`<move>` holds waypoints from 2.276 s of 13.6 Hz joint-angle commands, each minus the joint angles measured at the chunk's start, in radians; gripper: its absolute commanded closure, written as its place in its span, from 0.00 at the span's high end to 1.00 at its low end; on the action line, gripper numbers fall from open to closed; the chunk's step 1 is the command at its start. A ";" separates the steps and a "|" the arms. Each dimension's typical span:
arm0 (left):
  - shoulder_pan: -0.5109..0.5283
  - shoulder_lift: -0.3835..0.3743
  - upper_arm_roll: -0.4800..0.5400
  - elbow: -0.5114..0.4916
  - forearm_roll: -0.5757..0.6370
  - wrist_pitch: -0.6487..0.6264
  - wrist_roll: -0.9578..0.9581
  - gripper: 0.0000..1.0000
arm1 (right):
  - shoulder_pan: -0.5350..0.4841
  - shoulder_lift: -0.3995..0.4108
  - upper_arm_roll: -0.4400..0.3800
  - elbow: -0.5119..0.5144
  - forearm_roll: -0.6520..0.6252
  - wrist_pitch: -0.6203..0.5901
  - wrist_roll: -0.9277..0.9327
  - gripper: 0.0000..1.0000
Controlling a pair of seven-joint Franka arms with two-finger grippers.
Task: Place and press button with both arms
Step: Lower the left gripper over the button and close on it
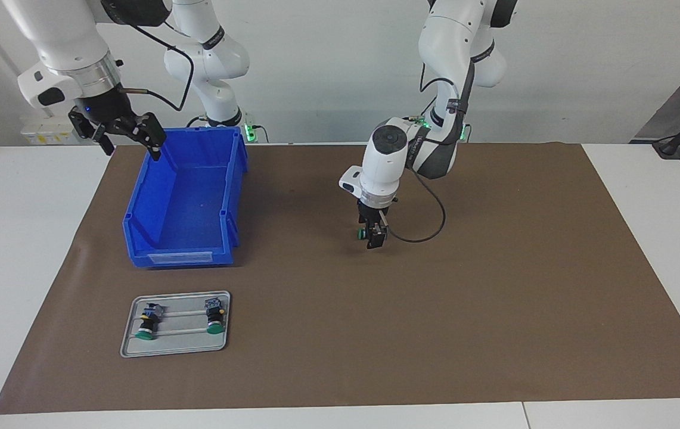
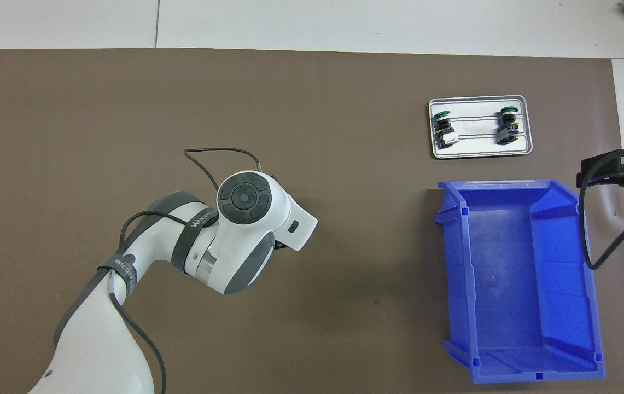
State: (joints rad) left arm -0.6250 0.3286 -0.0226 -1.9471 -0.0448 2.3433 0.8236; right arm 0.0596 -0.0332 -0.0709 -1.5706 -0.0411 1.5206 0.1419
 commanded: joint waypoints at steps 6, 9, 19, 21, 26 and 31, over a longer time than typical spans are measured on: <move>-0.059 0.014 0.018 -0.047 0.023 0.060 -0.058 0.87 | 0.005 -0.008 0.006 -0.025 0.029 -0.028 -0.033 1.00; -0.061 0.014 0.020 -0.047 0.023 0.053 -0.064 0.78 | -0.001 -0.017 0.005 -0.032 0.029 -0.028 -0.088 1.00; -0.003 -0.068 0.046 -0.012 0.056 -0.021 -0.049 0.00 | 0.003 -0.023 0.005 -0.031 0.029 -0.031 -0.085 1.00; 0.063 -0.101 0.040 -0.009 0.043 -0.080 -0.032 0.00 | 0.002 -0.024 0.005 -0.031 0.029 -0.031 -0.082 1.00; 0.246 -0.129 0.038 -0.019 -0.249 -0.136 0.223 0.00 | -0.009 -0.020 0.005 -0.019 0.067 -0.033 -0.039 1.00; 0.399 -0.163 0.041 -0.093 -0.597 -0.137 0.524 0.00 | -0.030 -0.013 0.000 -0.005 0.060 -0.039 -0.038 1.00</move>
State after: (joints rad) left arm -0.2729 0.2184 0.0273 -1.9670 -0.5203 2.2090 1.2327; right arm 0.0347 -0.0388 -0.0793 -1.5772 0.0102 1.4917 0.0926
